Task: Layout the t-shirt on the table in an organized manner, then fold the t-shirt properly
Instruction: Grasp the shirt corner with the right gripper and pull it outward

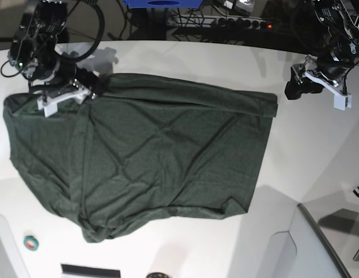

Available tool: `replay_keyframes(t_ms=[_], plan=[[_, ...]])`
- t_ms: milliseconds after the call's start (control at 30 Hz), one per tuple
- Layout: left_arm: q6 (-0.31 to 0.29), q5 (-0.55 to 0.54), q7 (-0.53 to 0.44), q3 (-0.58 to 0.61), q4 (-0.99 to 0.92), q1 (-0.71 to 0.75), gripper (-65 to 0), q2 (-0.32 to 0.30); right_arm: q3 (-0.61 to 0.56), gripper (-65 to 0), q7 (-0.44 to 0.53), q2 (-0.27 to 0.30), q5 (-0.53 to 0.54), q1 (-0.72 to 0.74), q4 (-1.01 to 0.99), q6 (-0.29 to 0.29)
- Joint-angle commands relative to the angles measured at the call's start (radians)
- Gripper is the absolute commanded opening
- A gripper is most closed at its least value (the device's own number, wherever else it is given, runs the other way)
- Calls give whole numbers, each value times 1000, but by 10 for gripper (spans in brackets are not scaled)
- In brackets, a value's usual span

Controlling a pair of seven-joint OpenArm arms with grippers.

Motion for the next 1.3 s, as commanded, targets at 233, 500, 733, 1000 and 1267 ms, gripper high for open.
replay_keyframes(t_ms=[233, 500, 733, 1000, 1267], plan=[[-2, -18, -16, -5, 15, 3, -140, -15, 2, -344, 18, 9, 19, 44, -89, 39], [-2, -18, -16, -5, 15, 4, -140, -15, 4, -342, 59, 12, 18, 64, -176, 39], [-2, -18, -16, -5, 15, 4, -140, -15, 1, -368, 82, 13, 18, 72, -176, 40], [-2, -18, -16, -5, 15, 4, -140, -15, -4, -647, 76, 13, 18, 79, -168, 42], [-2, -18, -16, -5, 15, 3, -140, -15, -2, -645, -15, 13, 18, 145, -122, 32]])
